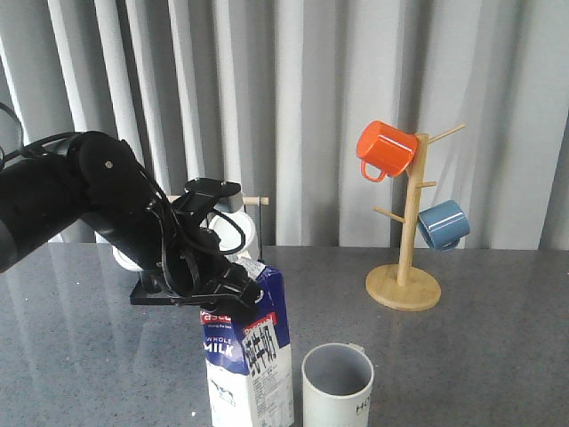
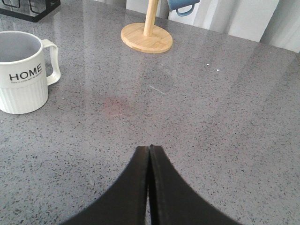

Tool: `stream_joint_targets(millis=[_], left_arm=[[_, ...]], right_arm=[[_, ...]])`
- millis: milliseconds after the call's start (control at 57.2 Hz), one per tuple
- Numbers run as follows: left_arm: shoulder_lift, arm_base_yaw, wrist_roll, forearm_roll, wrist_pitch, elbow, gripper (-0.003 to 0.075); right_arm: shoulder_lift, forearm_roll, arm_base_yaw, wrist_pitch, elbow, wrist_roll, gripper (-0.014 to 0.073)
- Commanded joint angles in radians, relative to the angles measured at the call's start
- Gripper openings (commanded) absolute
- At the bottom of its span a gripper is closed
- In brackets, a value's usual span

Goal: Place milk next to cup
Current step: 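Carry the milk carton toward the white HOME mug, then lower the carton beside the mug and open the left gripper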

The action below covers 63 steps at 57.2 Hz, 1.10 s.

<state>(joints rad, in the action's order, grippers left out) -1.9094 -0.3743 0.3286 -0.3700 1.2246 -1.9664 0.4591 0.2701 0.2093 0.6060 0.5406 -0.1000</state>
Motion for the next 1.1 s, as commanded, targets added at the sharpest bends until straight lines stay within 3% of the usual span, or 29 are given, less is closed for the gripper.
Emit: stream_joint_targets(millis=[0,87,227,1085], left_arm=[[0.050,-0.006,-0.012,-0.035,-0.010,-0.027,0.0447],[0.050,-0.006,-0.012,-0.035,0.001,-0.027,0.0525],[0.051,-0.006,-0.012,-0.035,0.008,-0.027,0.0586],[0.173,-0.005,-0.049,0.029,0.024,-0.096,0.0587]], right_arm=[[0.005,0.013,-0.003,-0.064,0.027,0.007,-0.0009],[0.005,0.013,-0.003,-0.064,0.027,0.007,-0.0009],[0.005,0.013,-0.003,-0.064,0.027,0.007,-0.0009],[0.005,0.014,-0.003,-0.064,0.027,0.007,-0.0009]])
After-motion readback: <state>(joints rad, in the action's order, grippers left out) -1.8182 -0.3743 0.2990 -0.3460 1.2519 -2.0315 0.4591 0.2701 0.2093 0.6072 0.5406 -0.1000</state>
